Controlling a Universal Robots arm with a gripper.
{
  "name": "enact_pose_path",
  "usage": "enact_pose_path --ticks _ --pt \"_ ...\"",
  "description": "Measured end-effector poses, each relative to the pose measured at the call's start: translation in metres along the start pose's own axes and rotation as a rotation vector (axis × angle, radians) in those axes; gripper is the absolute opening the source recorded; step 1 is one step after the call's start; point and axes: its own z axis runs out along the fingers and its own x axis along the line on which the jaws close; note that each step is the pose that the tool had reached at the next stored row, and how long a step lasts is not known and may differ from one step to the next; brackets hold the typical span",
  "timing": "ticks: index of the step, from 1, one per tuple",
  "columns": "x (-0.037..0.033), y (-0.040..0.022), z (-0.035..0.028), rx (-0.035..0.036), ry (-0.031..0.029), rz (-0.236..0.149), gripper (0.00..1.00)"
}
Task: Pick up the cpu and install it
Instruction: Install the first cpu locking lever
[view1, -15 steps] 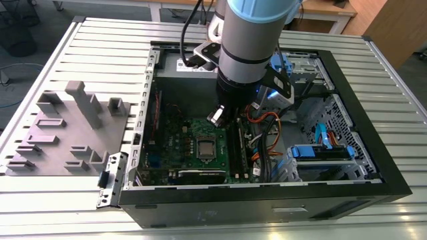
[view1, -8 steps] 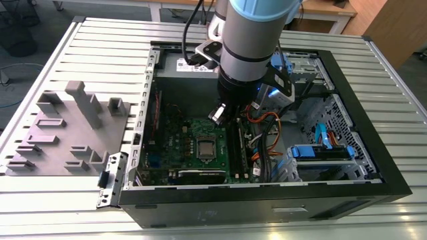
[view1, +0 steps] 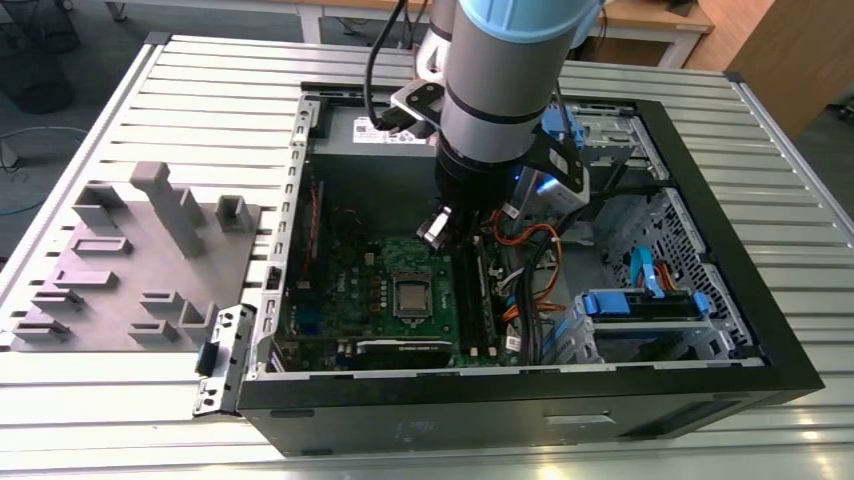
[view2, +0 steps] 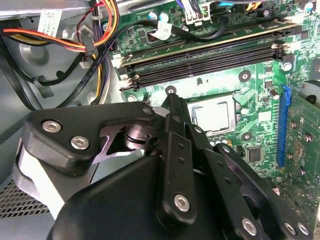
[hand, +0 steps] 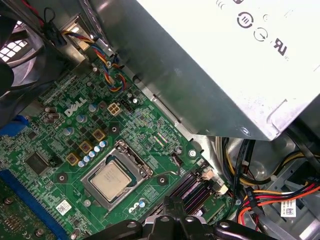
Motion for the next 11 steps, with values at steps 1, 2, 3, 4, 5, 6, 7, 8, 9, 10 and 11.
enact_pose_path --ticks 1,2,3,4,5,6,7,8,9,10,11 --pt "-0.0001 0.0001 0.0000 0.0000 -0.0001 0.000 0.11" --pt "-0.0003 0.0002 0.0000 0.0000 0.0000 0.000 0.11" --pt "-0.0006 0.0006 0.0000 0.0001 0.0001 0.000 0.11" --pt "-0.0011 0.0011 0.0001 0.0000 0.0000 0.000 0.11" --pt "-0.0019 0.0017 0.0002 0.0000 0.0000 0.000 0.11" --pt "-0.0027 0.0024 0.0002 0.0000 0.0000 0.000 0.11" --pt "-0.0034 0.0030 0.0003 0.0000 0.0000 0.000 0.11" --pt "-0.0039 0.0033 0.0004 0.0000 0.0000 0.000 0.11" --pt "-0.0042 0.0036 0.0004 0.0000 0.0000 0.000 0.11" --pt "-0.0044 0.0038 0.0004 0.0000 0.0000 0.000 0.11" --pt "-0.0046 0.0041 0.0004 0.0000 0.0000 0.000 0.11"
